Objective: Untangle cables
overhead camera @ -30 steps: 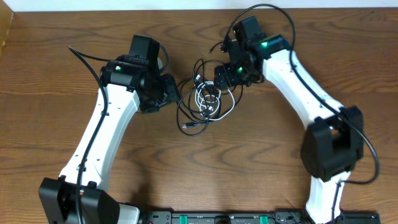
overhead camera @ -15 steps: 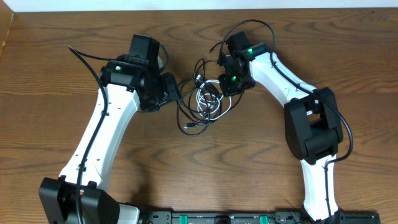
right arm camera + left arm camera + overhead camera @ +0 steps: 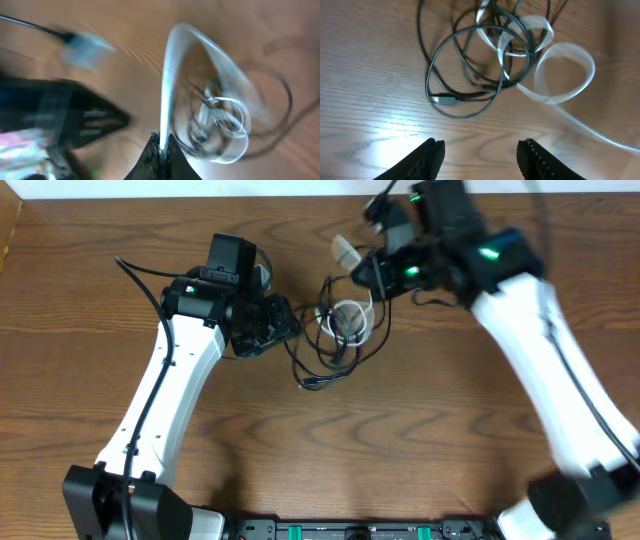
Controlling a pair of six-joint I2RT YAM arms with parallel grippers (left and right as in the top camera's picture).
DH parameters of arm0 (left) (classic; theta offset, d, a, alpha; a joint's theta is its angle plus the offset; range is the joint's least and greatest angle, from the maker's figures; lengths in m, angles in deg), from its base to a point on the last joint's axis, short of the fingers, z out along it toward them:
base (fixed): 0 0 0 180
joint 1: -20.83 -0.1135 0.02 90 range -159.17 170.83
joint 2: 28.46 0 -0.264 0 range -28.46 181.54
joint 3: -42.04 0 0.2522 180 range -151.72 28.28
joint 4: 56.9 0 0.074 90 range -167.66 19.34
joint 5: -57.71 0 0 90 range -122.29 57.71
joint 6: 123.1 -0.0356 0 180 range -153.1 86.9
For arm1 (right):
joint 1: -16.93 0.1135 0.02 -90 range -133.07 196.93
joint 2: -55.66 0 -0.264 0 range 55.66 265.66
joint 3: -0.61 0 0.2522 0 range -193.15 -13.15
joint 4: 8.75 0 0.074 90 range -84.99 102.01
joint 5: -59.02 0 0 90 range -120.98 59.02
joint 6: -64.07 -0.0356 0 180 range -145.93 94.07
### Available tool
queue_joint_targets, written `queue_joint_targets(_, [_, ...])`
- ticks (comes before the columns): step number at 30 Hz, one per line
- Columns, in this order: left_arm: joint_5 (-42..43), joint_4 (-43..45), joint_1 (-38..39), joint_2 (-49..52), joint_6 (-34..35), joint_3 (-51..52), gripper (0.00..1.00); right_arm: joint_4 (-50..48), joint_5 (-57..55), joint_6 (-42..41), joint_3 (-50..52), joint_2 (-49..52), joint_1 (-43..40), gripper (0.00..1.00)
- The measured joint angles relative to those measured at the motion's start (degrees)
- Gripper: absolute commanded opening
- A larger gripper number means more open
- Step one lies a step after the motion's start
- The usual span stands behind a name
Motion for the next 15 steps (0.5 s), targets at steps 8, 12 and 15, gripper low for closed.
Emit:
queue_joint_targets(8, [2.9,0.0,0.0,0.0,0.0,0.0,0.53,-7.4,5.4,-2.2,-0.3,-13.7,1.8,0.01])
queue_joint_targets(12, [3.7,0.0,0.0,0.0,0.0,0.0,0.53,-8.6,2.4,-5.1,-0.3,-16.4,1.9,0.01])
queue_joint_targets(15, [4.9,0.0,0.0,0.0,0.0,0.0,0.53,-8.9,-2.5,-9.4,-0.3,-17.4,1.9,0.01])
